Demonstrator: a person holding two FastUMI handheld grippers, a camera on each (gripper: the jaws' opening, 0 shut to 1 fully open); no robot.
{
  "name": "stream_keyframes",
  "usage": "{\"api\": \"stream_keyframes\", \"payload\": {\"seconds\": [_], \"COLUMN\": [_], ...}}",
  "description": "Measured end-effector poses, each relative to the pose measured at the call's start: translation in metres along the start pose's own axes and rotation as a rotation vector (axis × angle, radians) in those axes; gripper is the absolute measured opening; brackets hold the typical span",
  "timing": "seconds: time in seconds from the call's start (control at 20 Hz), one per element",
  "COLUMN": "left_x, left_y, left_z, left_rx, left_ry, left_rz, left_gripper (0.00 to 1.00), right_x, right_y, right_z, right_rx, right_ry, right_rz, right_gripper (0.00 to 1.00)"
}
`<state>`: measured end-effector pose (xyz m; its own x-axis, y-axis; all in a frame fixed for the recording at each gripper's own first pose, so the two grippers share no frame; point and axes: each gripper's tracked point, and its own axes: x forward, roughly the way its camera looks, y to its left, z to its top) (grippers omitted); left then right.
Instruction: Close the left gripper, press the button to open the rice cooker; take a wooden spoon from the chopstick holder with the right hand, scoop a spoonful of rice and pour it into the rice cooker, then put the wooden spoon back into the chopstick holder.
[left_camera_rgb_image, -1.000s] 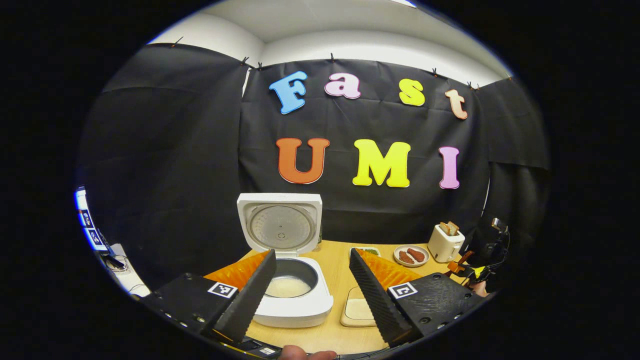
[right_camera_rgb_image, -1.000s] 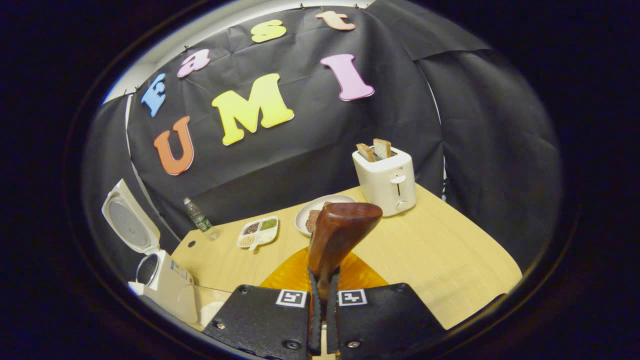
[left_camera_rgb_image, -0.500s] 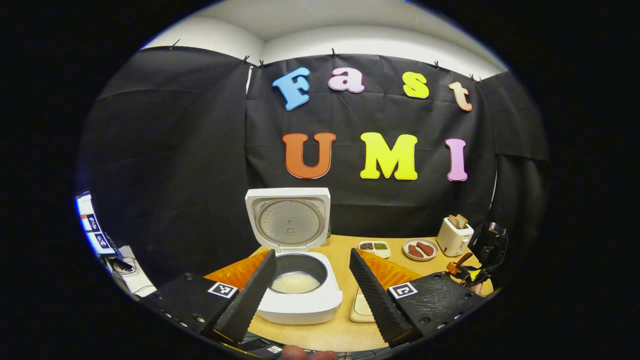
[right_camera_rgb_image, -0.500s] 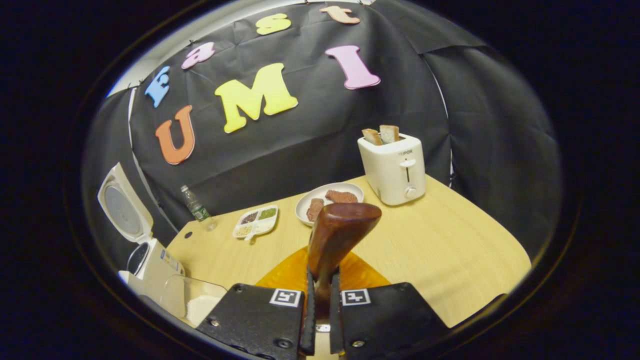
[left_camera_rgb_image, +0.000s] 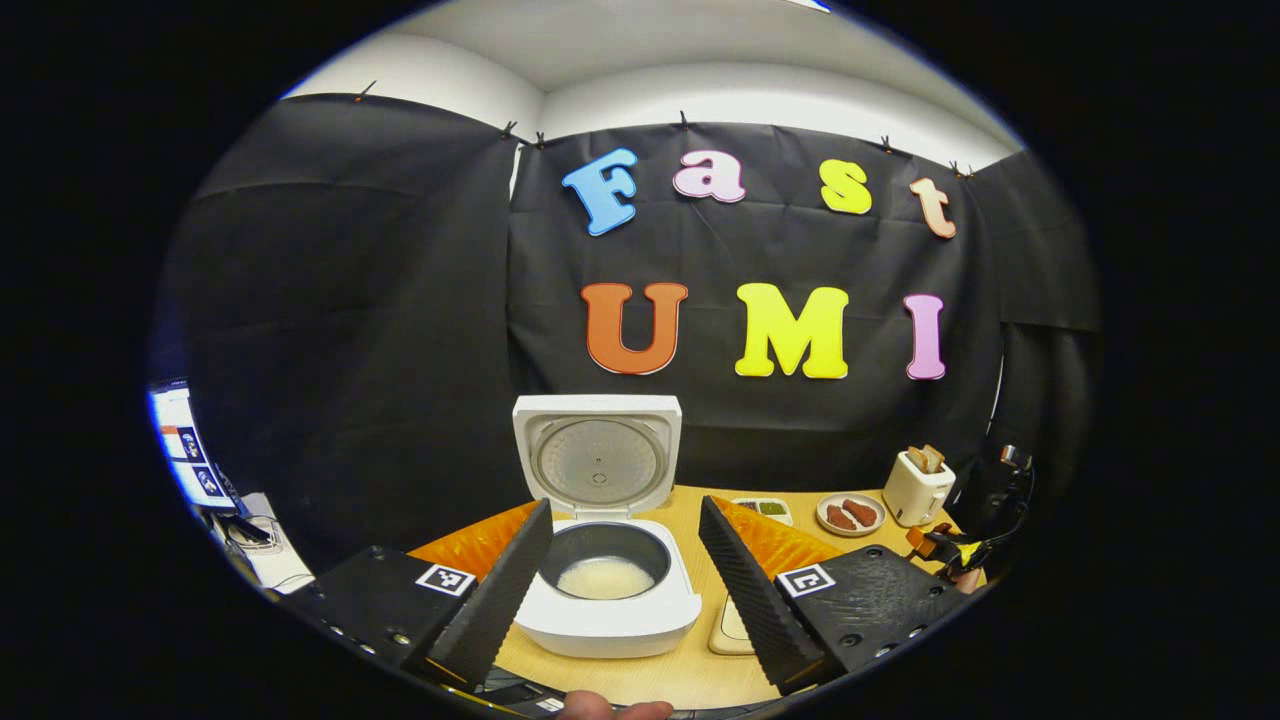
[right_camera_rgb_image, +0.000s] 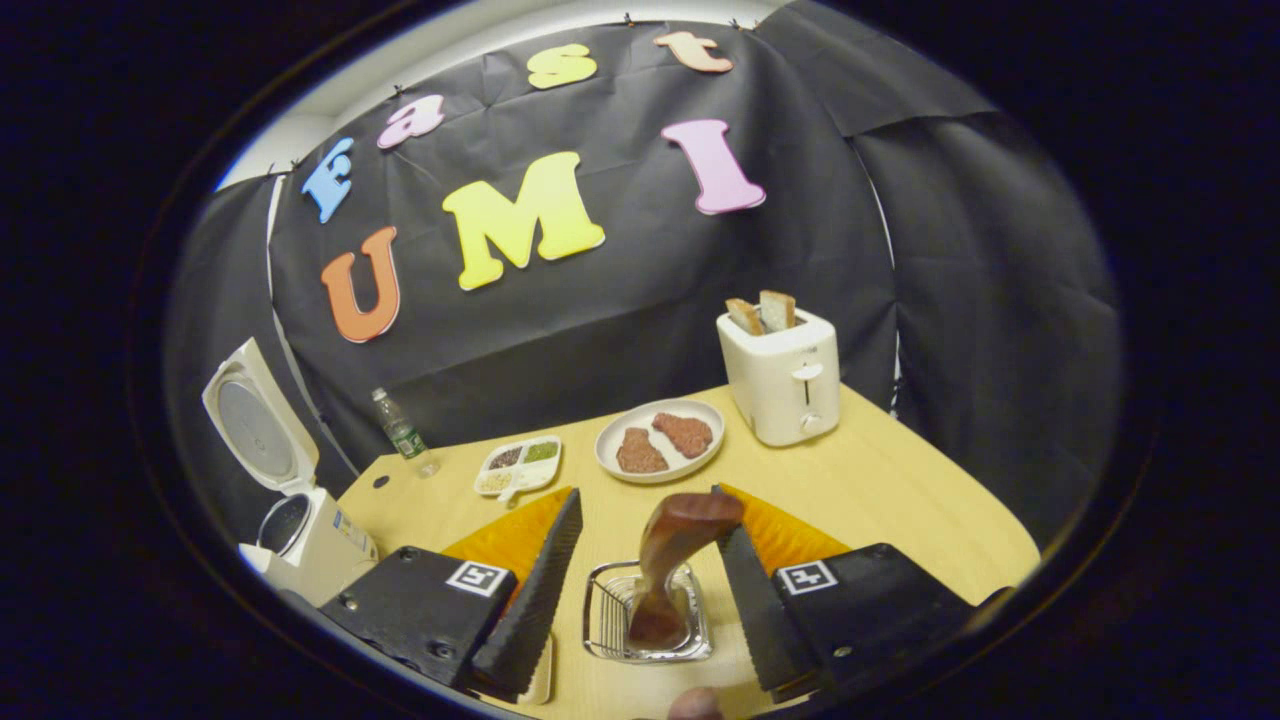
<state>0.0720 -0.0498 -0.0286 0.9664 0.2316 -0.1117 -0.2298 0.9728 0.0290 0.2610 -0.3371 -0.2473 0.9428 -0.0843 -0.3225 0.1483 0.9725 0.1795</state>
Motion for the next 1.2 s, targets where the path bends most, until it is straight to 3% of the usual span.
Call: {"api": "stream_keyframes", "payload": {"seconds": [0.3, 0.7, 0.95, 1.2], "left_x": [0.010, 0.067, 0.127, 0.204], "left_y": [0.019, 0.033, 0.031, 0.033], "left_z": [0.011, 0.058, 0.071, 0.073], "left_rx": [-0.031, -0.041, -0.040, -0.052], "left_ry": [-0.022, -0.059, 0.017, 0.113], "left_rz": [-0.001, -0.038, -0.072, -0.077], "left_gripper": [0.94, 0.94, 0.94, 0.94], "right_x": [-0.055, -0.152, -0.207, -0.242], "right_y": [0.013, 0.066, 0.082, 0.083], "right_z": [0.071, 0.122, 0.122, 0.082], "right_rx": [-0.073, -0.160, -0.157, -0.119], "right_ry": [-0.123, -0.222, -0.270, -0.224], "right_rz": [-0.012, 0.014, -0.012, -0.059], "right_gripper": [0.98, 0.99, 0.99, 1.00]}}
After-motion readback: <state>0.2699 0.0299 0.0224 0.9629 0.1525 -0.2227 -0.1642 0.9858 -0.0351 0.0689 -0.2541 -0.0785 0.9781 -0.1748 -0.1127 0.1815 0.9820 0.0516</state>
